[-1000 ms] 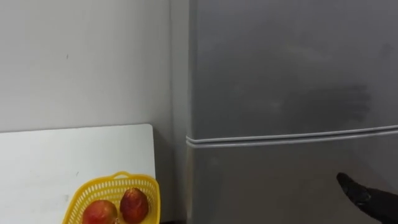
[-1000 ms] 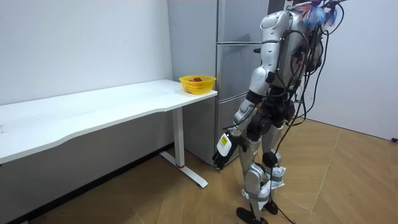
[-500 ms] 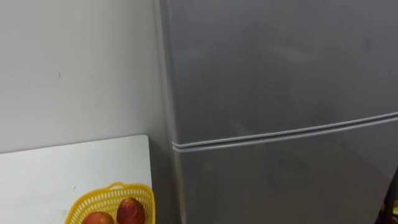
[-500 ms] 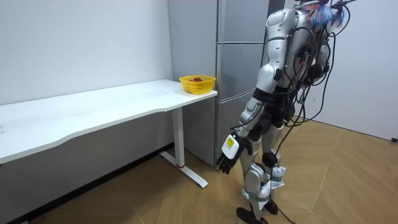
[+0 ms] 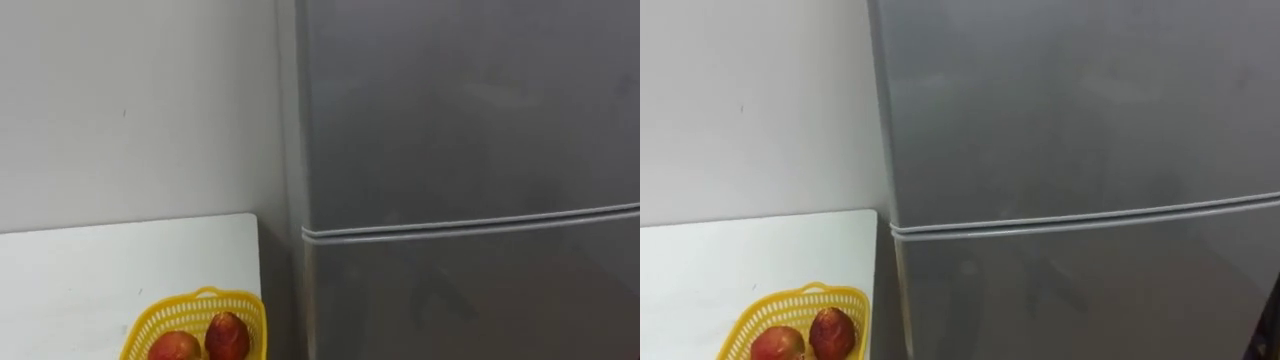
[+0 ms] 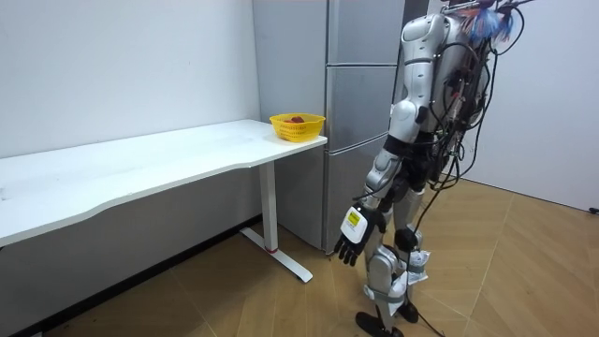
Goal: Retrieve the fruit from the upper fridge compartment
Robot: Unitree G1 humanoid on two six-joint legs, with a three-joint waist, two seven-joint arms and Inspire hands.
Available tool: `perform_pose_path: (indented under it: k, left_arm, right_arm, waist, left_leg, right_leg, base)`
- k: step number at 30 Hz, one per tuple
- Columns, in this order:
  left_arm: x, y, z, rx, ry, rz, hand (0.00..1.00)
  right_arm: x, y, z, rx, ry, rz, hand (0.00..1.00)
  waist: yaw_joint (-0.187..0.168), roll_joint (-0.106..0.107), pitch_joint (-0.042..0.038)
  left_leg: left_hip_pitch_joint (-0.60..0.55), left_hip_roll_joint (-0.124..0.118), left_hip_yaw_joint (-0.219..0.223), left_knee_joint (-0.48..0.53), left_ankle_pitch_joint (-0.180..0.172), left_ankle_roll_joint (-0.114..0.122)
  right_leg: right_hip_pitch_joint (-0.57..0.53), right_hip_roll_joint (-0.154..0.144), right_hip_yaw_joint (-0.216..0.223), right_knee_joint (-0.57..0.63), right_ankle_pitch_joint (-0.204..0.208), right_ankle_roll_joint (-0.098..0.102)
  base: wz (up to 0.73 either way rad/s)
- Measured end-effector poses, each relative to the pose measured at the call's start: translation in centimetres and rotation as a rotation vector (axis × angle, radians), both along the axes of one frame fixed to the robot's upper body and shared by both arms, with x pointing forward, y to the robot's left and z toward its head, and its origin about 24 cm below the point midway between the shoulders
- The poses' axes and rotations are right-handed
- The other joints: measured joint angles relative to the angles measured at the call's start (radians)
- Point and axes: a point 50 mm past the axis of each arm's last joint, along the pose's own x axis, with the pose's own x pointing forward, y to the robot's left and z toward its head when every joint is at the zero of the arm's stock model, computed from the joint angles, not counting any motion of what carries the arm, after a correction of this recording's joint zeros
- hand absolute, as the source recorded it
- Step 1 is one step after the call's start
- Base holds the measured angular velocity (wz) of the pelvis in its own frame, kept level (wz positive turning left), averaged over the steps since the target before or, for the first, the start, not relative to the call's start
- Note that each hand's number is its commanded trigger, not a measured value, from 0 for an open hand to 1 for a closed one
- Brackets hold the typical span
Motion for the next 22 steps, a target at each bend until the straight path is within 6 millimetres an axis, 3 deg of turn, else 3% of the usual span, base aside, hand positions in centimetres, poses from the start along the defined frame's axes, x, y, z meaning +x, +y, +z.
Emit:
perform_pose_path:
  k: [12, 22]
  left_arm:
    - [0.2, -0.2, -0.1, -0.063, 0.055, -0.006, 0.00]
    - [0.9, -0.6, -0.2, -0.052, 0.093, -0.069, 0.00]
  right_arm:
    - [-4.2, 1.6, -1.9, 0.239, 0.370, 0.205, 0.00]
    - [-2.0, 2.3, -2.3, 0.289, 0.445, 0.336, 0.00]
  waist:
    - [0.016, 0.000, 0.0003]
    - [0.024, 0.001, 0.0034]
  left_leg:
    - [0.024, -0.016, -0.034, -0.002, 0.000, 0.000]
    - [0.036, -0.018, -0.030, -0.001, -0.004, 0.002]
  right_leg:
    - [0.035, -0.006, -0.015, 0.001, -0.019, -0.013]
    - [0.046, -0.012, -0.026, 0.001, -0.026, -0.013]
  base:
    - [0.04]
    - [0.02]
